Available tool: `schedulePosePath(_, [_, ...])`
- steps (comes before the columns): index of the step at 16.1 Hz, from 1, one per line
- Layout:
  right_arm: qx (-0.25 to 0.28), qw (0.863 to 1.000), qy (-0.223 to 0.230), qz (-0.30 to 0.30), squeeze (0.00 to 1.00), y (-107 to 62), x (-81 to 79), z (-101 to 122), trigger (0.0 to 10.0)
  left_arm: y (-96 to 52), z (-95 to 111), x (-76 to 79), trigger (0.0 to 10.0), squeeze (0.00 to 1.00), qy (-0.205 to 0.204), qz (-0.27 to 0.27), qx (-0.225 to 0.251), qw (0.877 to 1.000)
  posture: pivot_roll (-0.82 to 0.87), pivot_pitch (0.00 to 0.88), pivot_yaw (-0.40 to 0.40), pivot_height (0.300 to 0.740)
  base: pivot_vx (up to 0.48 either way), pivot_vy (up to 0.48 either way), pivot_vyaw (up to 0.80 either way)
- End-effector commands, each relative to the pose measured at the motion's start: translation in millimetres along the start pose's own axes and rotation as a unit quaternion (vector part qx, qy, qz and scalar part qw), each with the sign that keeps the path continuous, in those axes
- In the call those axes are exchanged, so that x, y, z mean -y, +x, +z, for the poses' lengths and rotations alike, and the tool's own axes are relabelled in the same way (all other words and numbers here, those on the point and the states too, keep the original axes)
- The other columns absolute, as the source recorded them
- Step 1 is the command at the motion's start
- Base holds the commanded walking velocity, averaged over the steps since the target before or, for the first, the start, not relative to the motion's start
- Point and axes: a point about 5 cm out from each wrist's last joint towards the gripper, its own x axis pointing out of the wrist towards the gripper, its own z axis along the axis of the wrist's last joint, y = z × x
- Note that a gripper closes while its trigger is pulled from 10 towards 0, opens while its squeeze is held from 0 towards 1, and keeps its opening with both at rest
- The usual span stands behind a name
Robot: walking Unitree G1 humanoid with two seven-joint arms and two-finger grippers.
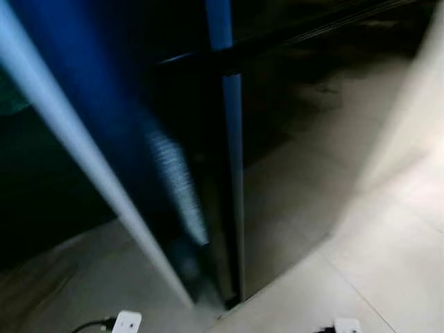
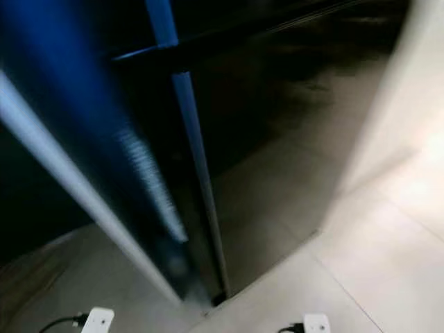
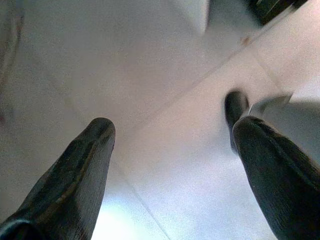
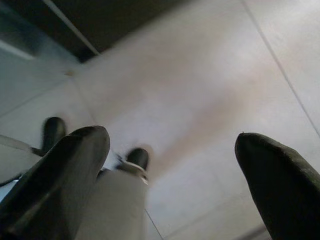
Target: Restocking fridge
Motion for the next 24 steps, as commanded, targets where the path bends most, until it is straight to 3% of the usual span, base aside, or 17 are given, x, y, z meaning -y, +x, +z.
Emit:
schedulePosePath(1, [-0.013, 1.000, -0.001, 0.009, 0.00, -1.0, -5.7, -8, 10.0, -0.4, -1, -4.9, 10.0, 0.00, -0.003, 0.009, -0.002, 1.000, -0.01, 0.073, 0.080, 0.740, 0.000, 0.000, 0.80])
schedulePosePath(13, [-0.020, 1.000, -0.011, 0.015, 0.00, -1.2, -3.7, -9, 10.0, -0.4, -1, -5.4, 10.0, 0.00, -0.003, 0.016, -0.004, 1.000, -0.02, 0.080, 0.073, 0.740, 0.000, 0.000, 0.80])
schedulePosePath(16, [-0.015, 1.000, -0.026, 0.004, 0.00, -1.7, 12.4, -1, 10.0, 1.0, 1, 9.4, 10.0, 0.00, -0.019, 0.006, 0.001, 1.000, -0.03, 0.056, 0.025, 0.740, 0.000, 0.000, 0.80])
schedulePosePath(19, [-0.018, 0.999, -0.037, 0.016, 0.00, 0.2, 2.9, 0, 10.0, 1.1, 1, 10.5, 10.0, 0.00, -0.032, 0.018, 0.000, 0.999, -0.02, 0.055, 0.016, 0.740, 0.000, 0.000, 0.80])
schedulePosePath(24, [-0.023, 0.999, -0.033, 0.024, 0.00, -0.2, -2.6, -5, 10.0, -0.1, -3, 3.7, 10.0, 0.00, -0.020, 0.023, -0.005, 1.000, -0.01, 0.050, 0.047, 0.740, 0.000, 0.000, 0.80])
